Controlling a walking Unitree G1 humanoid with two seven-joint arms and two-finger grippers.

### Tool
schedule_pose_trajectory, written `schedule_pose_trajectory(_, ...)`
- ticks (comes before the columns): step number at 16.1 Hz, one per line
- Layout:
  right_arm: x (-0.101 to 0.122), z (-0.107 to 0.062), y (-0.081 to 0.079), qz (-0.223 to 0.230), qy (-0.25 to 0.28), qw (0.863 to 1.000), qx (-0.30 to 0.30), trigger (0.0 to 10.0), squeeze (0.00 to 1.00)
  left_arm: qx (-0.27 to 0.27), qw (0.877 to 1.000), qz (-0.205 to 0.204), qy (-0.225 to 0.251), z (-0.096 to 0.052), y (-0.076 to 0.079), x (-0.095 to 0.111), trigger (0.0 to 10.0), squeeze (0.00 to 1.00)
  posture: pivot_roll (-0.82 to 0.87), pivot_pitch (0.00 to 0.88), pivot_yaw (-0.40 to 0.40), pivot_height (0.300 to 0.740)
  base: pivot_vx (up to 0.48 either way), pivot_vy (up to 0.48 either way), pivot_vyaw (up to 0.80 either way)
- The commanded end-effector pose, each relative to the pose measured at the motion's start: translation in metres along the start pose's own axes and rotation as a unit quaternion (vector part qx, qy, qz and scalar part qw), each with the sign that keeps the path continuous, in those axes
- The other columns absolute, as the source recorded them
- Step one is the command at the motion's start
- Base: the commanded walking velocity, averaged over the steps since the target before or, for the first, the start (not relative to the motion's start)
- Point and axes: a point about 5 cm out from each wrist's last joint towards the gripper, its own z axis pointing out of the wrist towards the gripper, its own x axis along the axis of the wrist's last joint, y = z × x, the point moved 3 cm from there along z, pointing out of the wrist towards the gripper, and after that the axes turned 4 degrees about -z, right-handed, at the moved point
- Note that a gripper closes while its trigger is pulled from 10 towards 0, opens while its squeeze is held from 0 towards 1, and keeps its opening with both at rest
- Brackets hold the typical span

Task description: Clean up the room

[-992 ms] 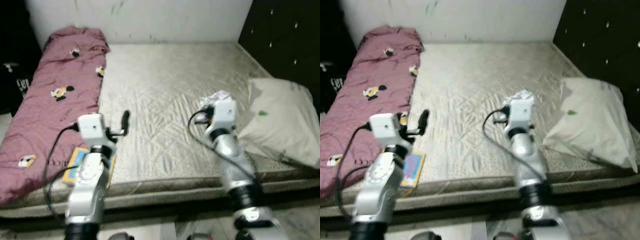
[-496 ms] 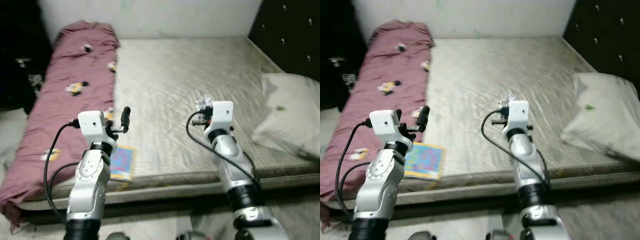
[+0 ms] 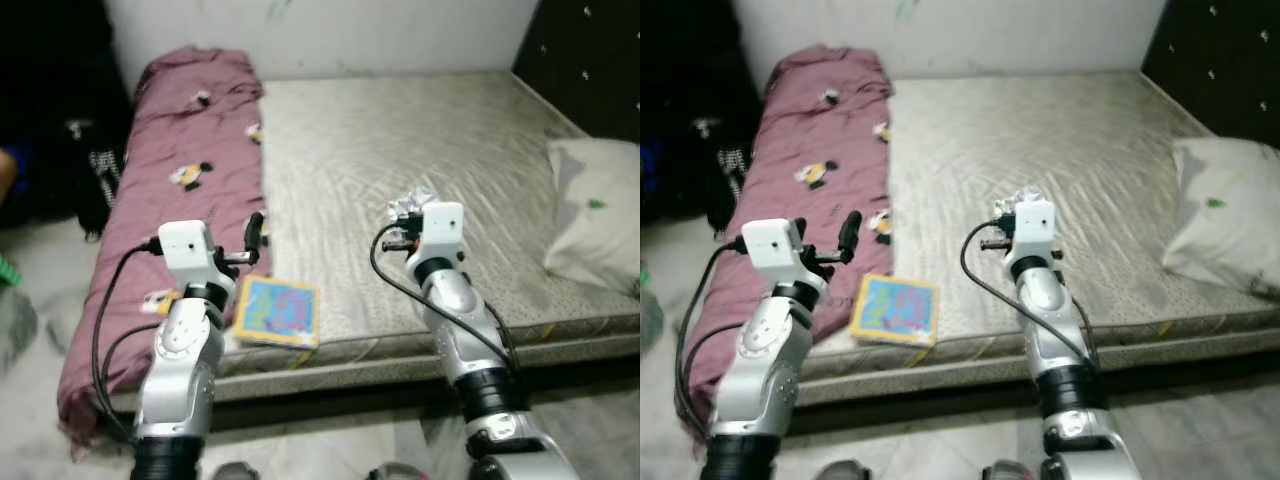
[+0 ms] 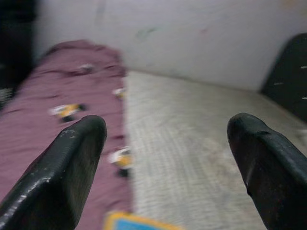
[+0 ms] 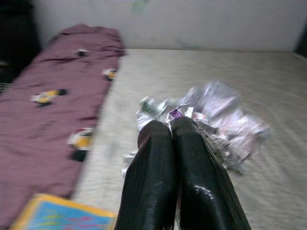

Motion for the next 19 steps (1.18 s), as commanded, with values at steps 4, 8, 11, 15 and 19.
schedule_pose_trajectory(4, 0.0063, 0.0022, -0.0075, -0.001, 0.010, 1.000, 0.014, 10.0, 0.00, 0.005, 1.000, 0.004, 0.007, 0.0011, -0.0020, 0.0038, 10.0, 0.00, -0.03, 0.000, -0.007, 0.740, 0.000, 0.472, 0.00)
schedule_pose_trajectory(8, 0.0071, 0.0025, -0.0101, 0.001, 0.012, 1.000, 0.024, 10.0, 0.00, 0.005, 1.000, 0.003, 0.007, 0.0011, -0.0014, 0.0034, 10.0, 0.00, -0.03, 0.000, -0.011, 0.740, 0.000, 0.471, 0.00)
schedule_pose_trajectory(11, 0.0063, 0.0021, -0.0115, -0.003, 0.012, 1.000, 0.028, 10.0, 0.00, 0.005, 1.000, 0.003, 0.008, 0.0004, -0.0008, 0.0027, 10.0, 0.00, -0.03, 0.000, -0.015, 0.740, 0.000, 0.470, 0.00)
schedule_pose_trajectory(15, 0.0058, 0.0019, -0.0128, -0.004, 0.011, 0.999, 0.031, 10.0, 0.00, 0.006, 1.000, 0.005, 0.009, 0.0002, -0.0014, 0.0032, 10.0, 0.00, -0.03, 0.000, -0.018, 0.740, 0.000, 0.472, 0.00)
schedule_pose_trajectory(19, 0.0091, 0.0032, -0.0156, -0.005, 0.017, 0.999, 0.039, 10.0, 0.00, 0.011, 0.999, 0.025, 0.021, 0.0027, -0.0031, 0.0071, 10.0, 0.00, -0.03, 0.000, -0.012, 0.740, 0.000, 0.236, 0.00)
